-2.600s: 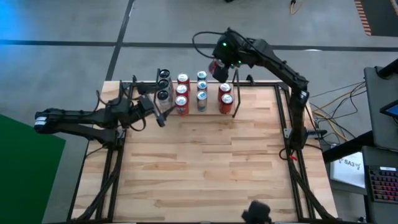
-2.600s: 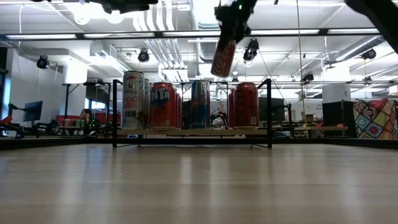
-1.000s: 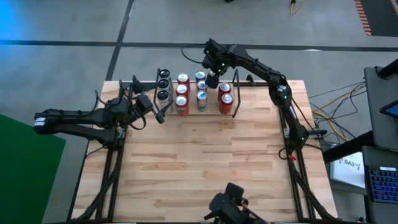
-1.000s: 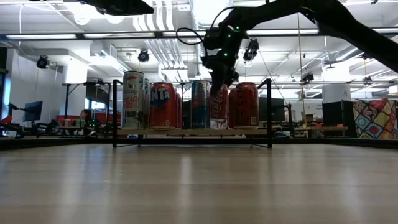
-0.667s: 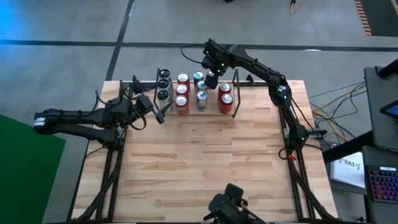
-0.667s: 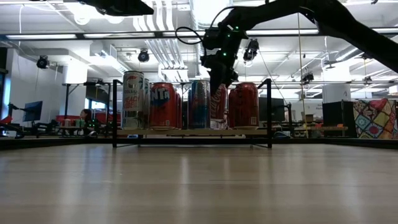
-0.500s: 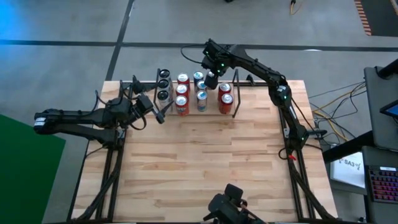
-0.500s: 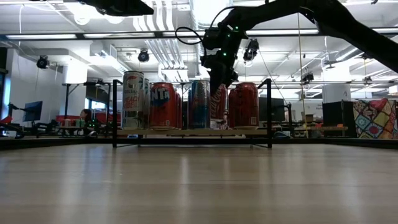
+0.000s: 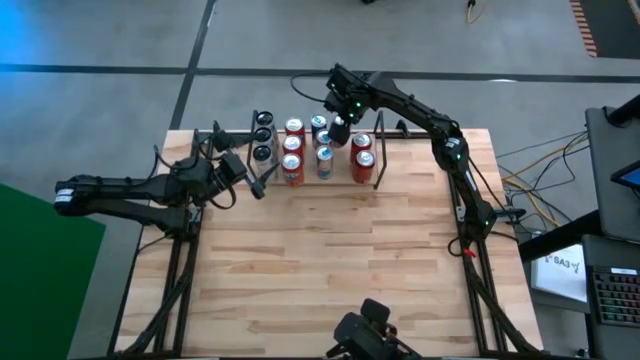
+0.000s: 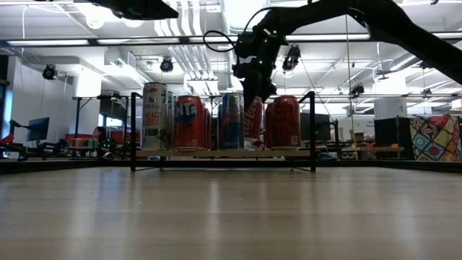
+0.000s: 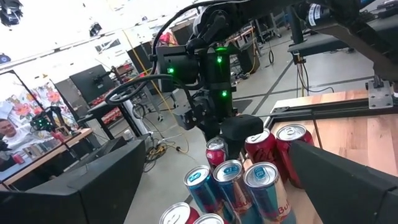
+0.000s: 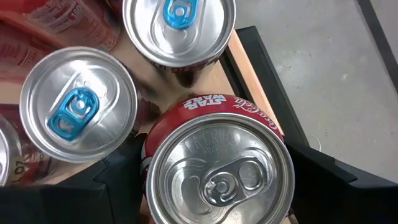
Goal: Place canned beverage on shelf
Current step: Put the red soda on the shelf aligned with the other red soda cans
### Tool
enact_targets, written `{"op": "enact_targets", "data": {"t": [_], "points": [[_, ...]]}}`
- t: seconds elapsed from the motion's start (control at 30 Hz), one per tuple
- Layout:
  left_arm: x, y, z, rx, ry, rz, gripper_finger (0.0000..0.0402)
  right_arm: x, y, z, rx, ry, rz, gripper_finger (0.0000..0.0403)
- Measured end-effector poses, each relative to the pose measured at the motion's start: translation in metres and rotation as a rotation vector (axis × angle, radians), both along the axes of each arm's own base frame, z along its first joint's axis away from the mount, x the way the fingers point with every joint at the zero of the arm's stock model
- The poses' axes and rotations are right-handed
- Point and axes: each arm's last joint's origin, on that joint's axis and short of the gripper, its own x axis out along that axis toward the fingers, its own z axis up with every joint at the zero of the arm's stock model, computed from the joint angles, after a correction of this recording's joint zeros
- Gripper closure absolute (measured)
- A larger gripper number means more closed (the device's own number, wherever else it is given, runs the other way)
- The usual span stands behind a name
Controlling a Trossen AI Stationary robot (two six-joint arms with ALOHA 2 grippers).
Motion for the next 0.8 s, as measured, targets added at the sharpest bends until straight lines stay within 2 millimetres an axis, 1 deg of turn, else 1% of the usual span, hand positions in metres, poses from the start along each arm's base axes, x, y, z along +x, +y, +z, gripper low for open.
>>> {"op": "enact_targets", "data": {"t": [0.23,0.47,0.6,0.8], "points": [[0.0,0.0,-0.001,-0.009,0.007,0.0,0.0015,-0.001,0.001,-0.008,0.028,0.03,-0.013,0.0114],[0.0,0.0,-0.001,-0.009,0.005,0.0,0.0015,0.0,0.002,-0.022,0.051,0.062,-0.011,0.0114],[0.0,0.0,-0.001,-0.009,0.004,0.0,0.0015,0.0,0.001,-0.024,0.051,0.066,-0.012,0.0114],[0.0,0.0,-0.001,-0.01,0.003,0.0,0.0015,0.002,0.0,-0.024,0.038,0.05,-0.009,0.0083]]}}
